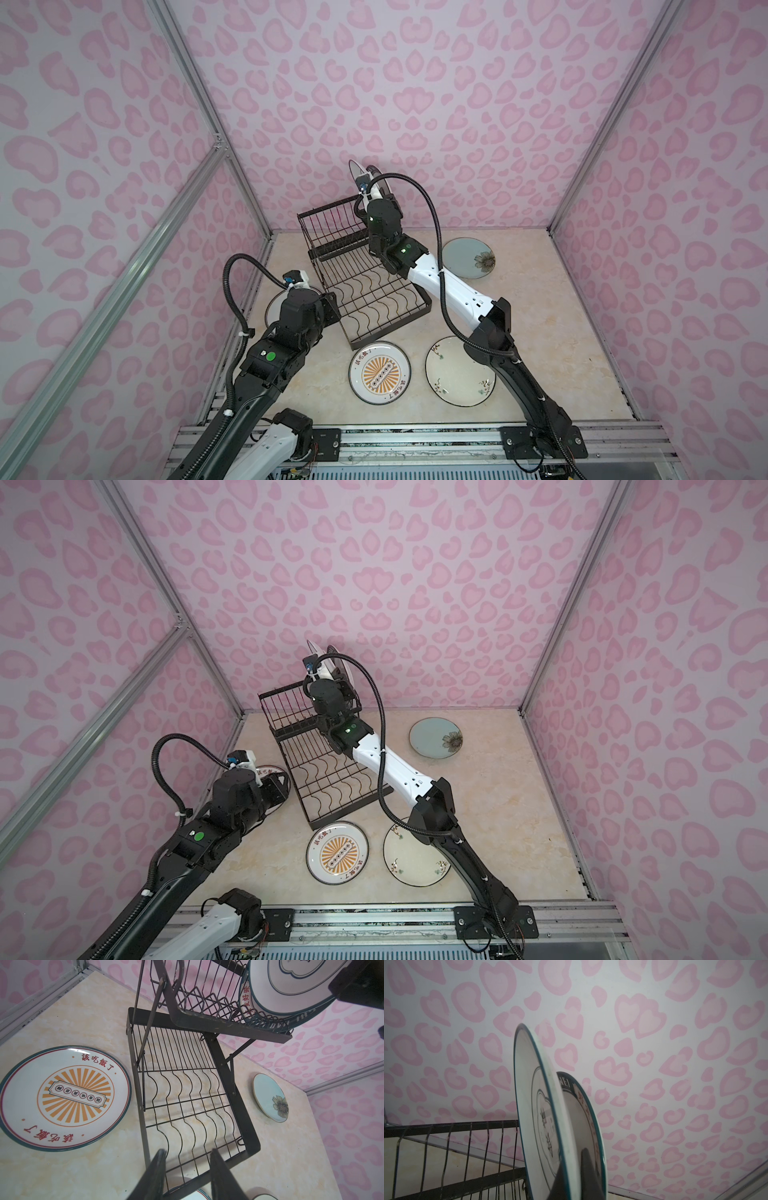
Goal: Load plates into a dish rack
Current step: Place the plate on the dish rack.
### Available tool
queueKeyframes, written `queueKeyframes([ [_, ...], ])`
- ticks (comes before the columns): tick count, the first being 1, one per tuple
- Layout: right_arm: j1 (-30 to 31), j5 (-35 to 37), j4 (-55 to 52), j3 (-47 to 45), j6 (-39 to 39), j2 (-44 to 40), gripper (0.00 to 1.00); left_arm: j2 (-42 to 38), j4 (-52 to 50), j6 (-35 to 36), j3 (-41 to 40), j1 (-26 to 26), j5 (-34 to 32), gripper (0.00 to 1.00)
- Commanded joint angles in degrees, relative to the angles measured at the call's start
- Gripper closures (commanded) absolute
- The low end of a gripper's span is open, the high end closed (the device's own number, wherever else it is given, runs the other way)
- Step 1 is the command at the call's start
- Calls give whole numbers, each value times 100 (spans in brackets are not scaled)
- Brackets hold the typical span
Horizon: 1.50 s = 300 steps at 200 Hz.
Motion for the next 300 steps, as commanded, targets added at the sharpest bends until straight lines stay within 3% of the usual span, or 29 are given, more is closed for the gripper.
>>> queueKeyframes([
  [1,-19,133,403,57,-65,87,100,15,-2,71,59,0,-65,61],
  [300,-81,134,-335,27,434,181,100,-85,-8,103,37,17,-56,61],
])
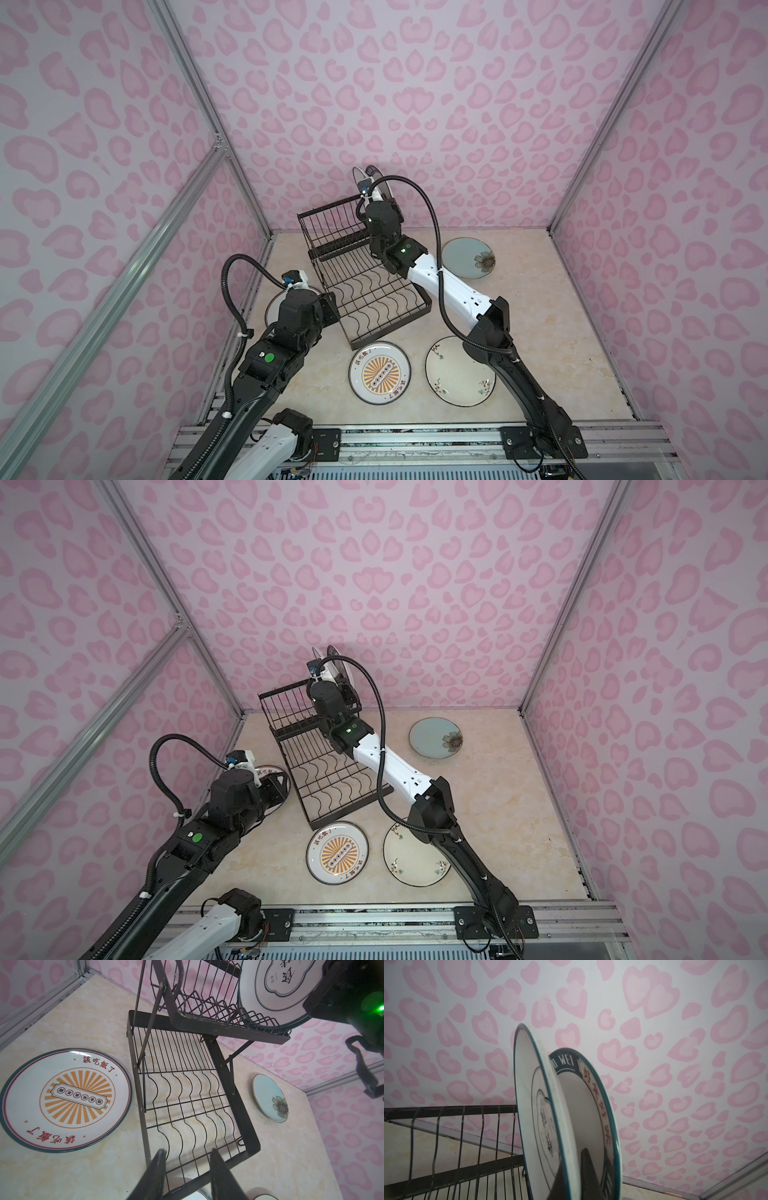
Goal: Load plates into a dish rack
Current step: Place the plate on the dish rack.
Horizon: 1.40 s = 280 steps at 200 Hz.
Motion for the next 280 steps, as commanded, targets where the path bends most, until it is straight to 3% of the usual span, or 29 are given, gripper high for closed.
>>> queueKeyframes([
  [1,0,73,102,27,114,62,100,-13,-5,49,28,9,-52,61],
  [43,9,119,62,27,131,52,100,-10,-6,40,22,8,-27,61],
  [73,4,118,60,27,116,59,83,-3,-6,50,46,9,-2,61],
  [123,-17,123,58,27,118,52,78,18,-15,57,53,5,22,61],
  [188,-9,89,-10,22,140,-51,58,6,-16,66,49,17,25,61],
  [280,96,56,278,-642,78,-835,51,-20,87,22,46,17,115,60],
])
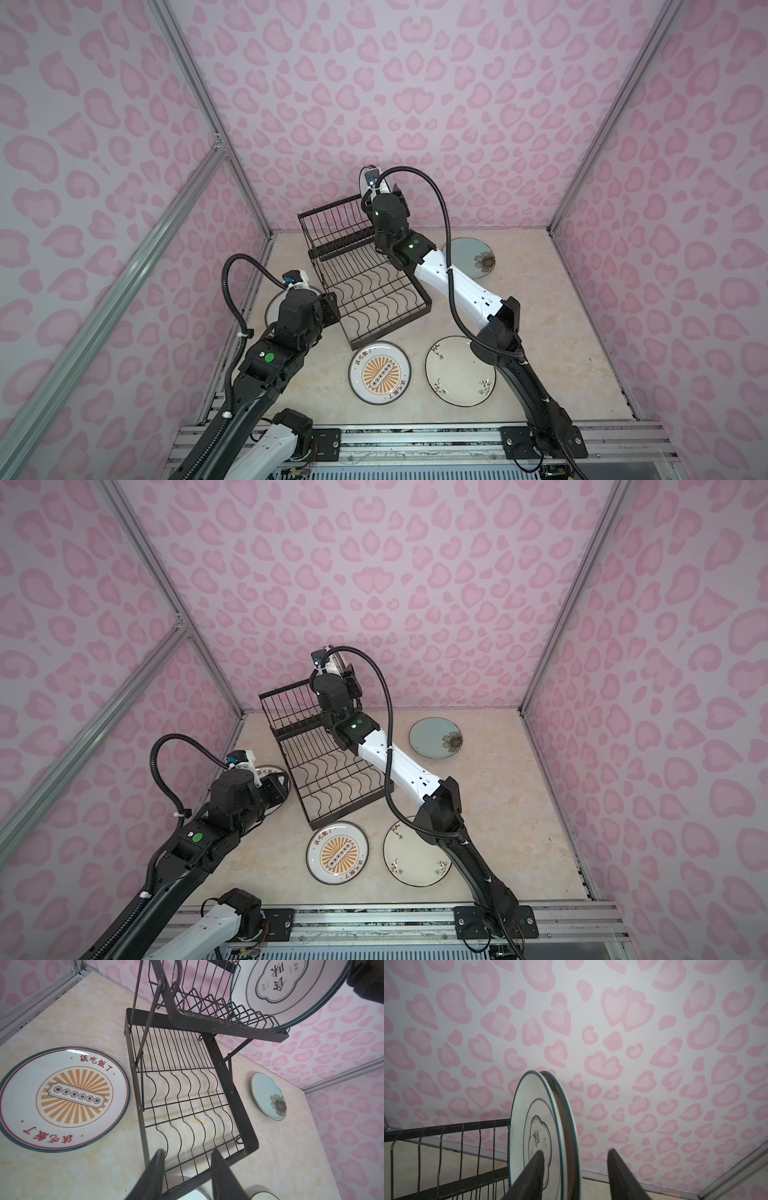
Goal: Load plates into a dish rack
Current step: Place the plate on the dish rack, then pick up the plate from the top-center of the table.
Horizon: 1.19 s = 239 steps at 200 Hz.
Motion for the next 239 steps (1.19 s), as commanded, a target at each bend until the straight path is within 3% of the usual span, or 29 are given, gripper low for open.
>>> queueKeyframes([
  [1,65,30,287,-297,-51,-252,51,-28,89,20,43,11,14,60],
  [74,199,-268,694,-1657,-29,-1584,51,27,90,-96,142,11,33,60],
  [123,-147,-1008,533,-3300,724,-3023,51,111,34,31,468,11,-35,61],
  [180,-1302,-2230,370,-6319,2360,-5136,52,456,121,503,884,10,343,61],
  [239,-2881,-3558,166,-8177,3353,-6047,52,1128,647,367,936,12,1218,60],
])
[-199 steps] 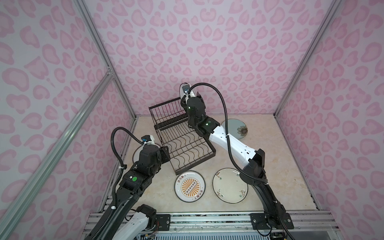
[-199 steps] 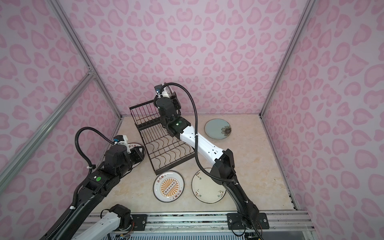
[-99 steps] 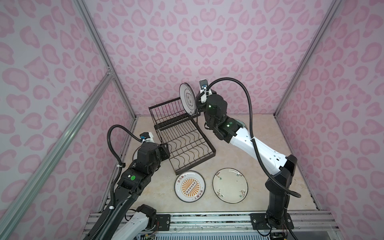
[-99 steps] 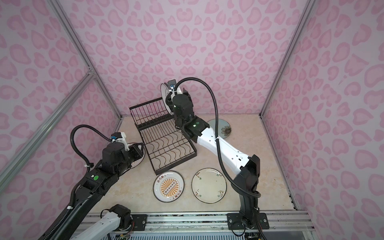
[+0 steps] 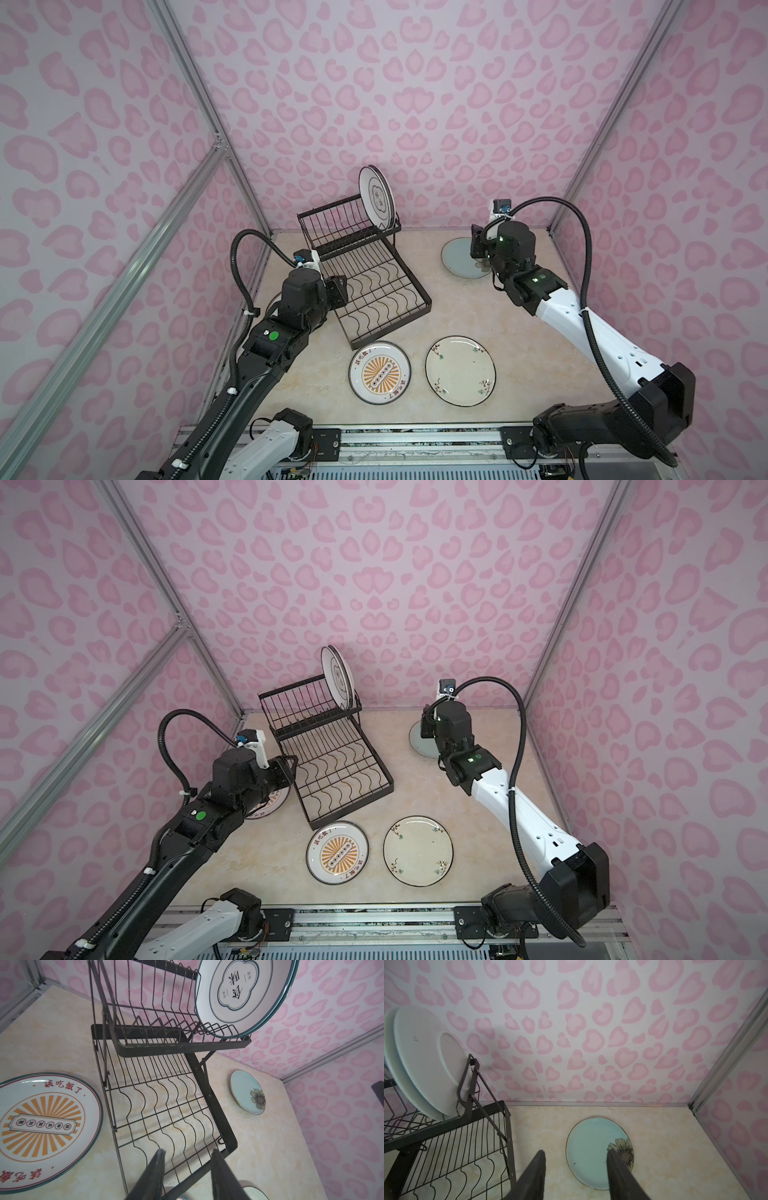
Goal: Load plates into a dish rack
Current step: Pick up the plate from the top-center of the table.
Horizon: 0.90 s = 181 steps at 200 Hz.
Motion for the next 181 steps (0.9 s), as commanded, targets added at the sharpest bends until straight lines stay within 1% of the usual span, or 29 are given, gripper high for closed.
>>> queueKeyframes([
  [1,-432,-742,-67,-463,590,-165,52,210,458,-68,20,12,551,60],
  [17,-752,-958,-106,-770,707,-208,52,393,676,-196,-92,2,915,60],
  [29,-985,-1208,-56,-1017,833,-202,52,513,838,-285,-202,-20,1050,61],
  [46,-1227,-1525,21,-1290,972,-162,52,665,883,-435,-300,-57,971,61],
  [66,-1441,-1635,103,-1536,1106,-66,52,774,946,-639,-439,-104,774,61],
  [92,-1772,-2008,305,-1754,1318,160,52,929,1081,-753,-543,-155,813,61],
  [133,-2135,-2315,532,-1848,1621,593,52,1195,1139,-688,-492,-248,959,62],
  [161,-2449,-2973,537,-1717,1764,1022,52,1375,1164,-656,-414,-317,1050,62],
  [181,-2604,-3283,726,-1679,1898,1291,52,1583,1034,-705,-323,-396,1002,62],
])
